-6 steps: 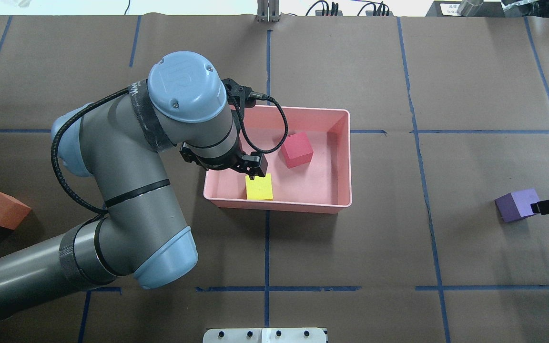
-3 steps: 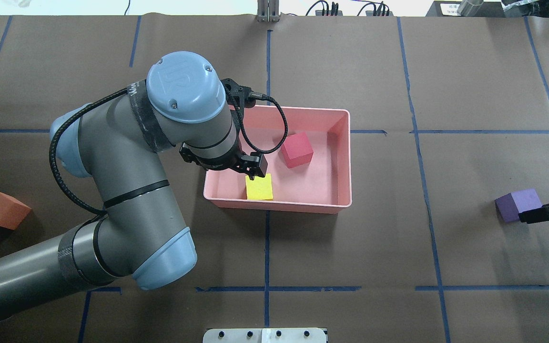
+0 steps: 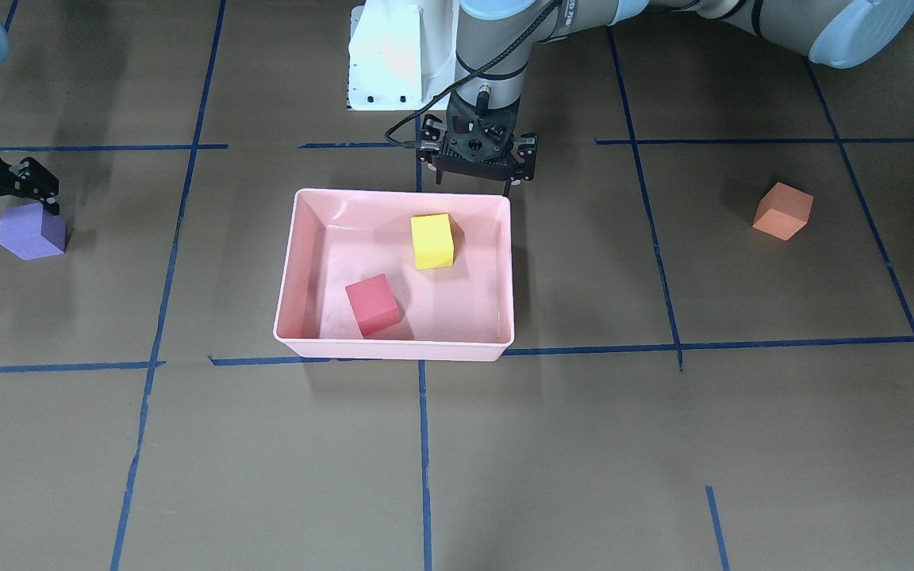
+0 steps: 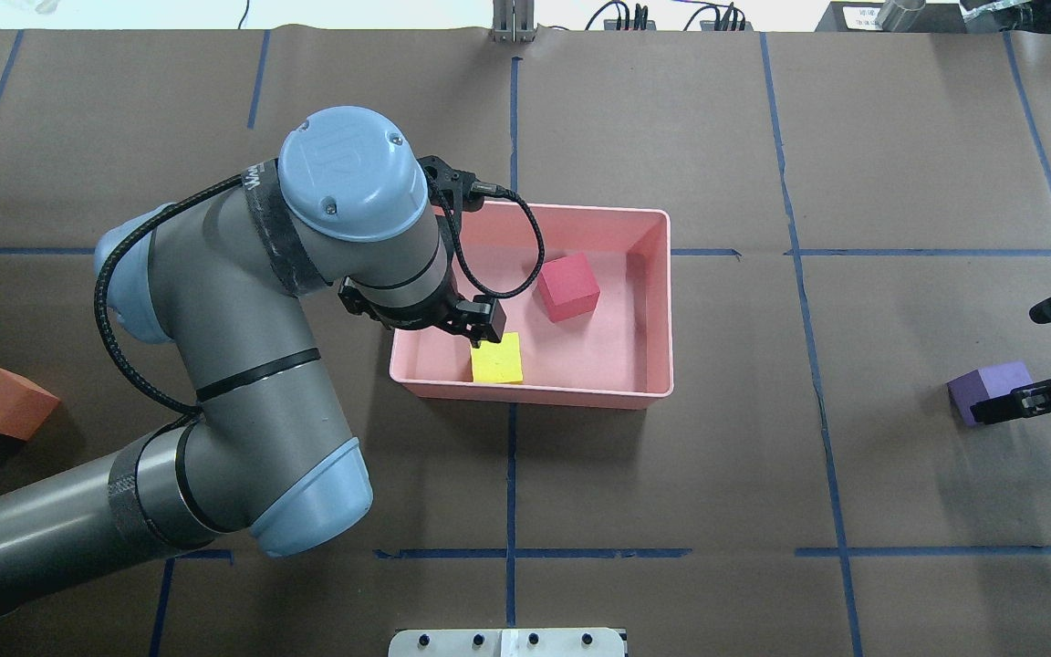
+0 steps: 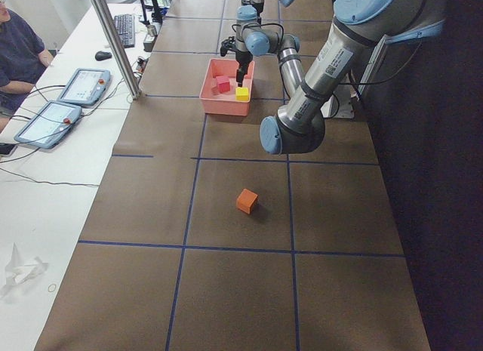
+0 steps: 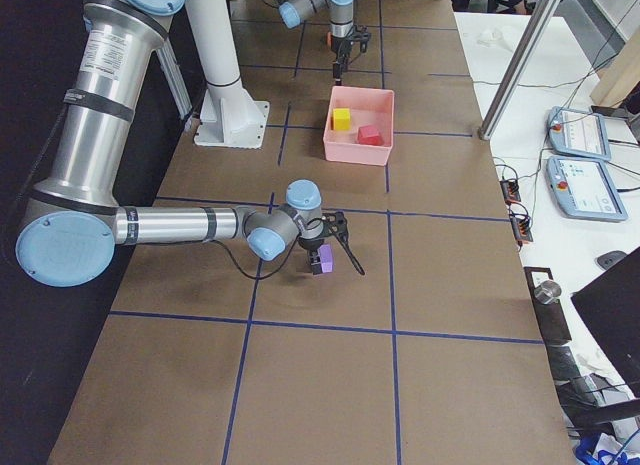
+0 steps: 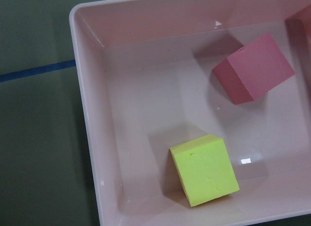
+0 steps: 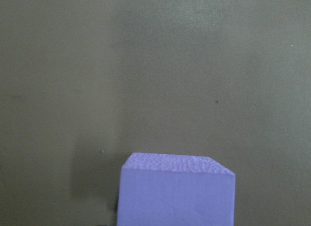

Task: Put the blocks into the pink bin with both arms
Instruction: 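Grasp the purple cube with the right gripper while the left gripper withdraws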

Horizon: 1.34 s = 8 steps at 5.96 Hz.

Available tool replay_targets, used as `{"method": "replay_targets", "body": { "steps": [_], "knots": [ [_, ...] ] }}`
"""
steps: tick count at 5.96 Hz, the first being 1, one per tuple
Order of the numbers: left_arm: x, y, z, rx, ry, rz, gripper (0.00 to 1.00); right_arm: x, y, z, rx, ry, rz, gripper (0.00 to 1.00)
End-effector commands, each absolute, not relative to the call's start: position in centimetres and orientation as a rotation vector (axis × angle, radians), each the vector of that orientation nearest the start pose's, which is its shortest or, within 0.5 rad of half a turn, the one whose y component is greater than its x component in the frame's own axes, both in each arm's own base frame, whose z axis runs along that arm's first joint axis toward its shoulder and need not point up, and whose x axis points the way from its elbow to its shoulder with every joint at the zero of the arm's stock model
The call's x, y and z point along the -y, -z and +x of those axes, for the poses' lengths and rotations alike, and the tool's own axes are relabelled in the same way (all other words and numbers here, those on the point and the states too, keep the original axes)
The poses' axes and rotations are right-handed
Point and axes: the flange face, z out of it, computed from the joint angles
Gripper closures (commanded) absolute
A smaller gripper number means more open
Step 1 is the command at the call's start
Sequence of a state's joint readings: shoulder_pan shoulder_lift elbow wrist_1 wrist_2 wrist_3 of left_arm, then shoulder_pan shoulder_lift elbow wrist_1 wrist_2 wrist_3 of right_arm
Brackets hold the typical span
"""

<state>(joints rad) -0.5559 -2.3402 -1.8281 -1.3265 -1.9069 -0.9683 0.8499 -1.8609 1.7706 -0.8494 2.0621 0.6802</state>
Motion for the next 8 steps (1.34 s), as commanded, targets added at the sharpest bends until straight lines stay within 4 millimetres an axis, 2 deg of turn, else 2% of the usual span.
{"method": "replay_targets", "body": {
  "steps": [1, 2, 3, 4, 5, 6, 7, 8],
  "knots": [
    [42.1, -13.1, 48.7, -0.82, -0.177, 0.155, 0.0, 36.3, -62.5, -20.7, 0.754, 0.215, 0.163, 0.23],
    [42.1, -13.1, 48.7, -0.821, -0.177, 0.156, 0.0, 36.3, -62.5, -20.8, 0.754, 0.216, 0.162, 0.46],
    [42.1, -13.1, 48.7, -0.819, -0.175, 0.156, 0.0, 36.4, -61.9, -20.8, 0.763, 0.217, 0.171, 0.57],
    [42.1, -13.1, 48.7, -0.819, -0.177, 0.157, 0.0, 36.5, -58.9, -21.0, 0.8, 0.224, 0.194, 0.58],
    [42.1, -13.2, 48.7, -0.819, -0.177, 0.157, 0.0, 37.7, -54.0, -21.5, 0.829, 0.217, 0.19, 0.57],
    [42.1, -14.2, 48.6, -0.808, -0.195, 0.156, 0.0, 39.8, -46.4, -22.9, 0.831, 0.181, 0.169, 0.57],
    [41.7, -16.9, 47.1, -0.776, -0.334, 0.203, 0.0, 43.2, -37.8, -25.9, 0.85, 0.09, 0.137, 0.57],
    [42.6, -19.7, 44.4, -0.737, -0.438, 0.252, 0.0, 45.3, -30.5, -28.7, 0.86, 0.013, 0.092, 0.57]
  ]
}}
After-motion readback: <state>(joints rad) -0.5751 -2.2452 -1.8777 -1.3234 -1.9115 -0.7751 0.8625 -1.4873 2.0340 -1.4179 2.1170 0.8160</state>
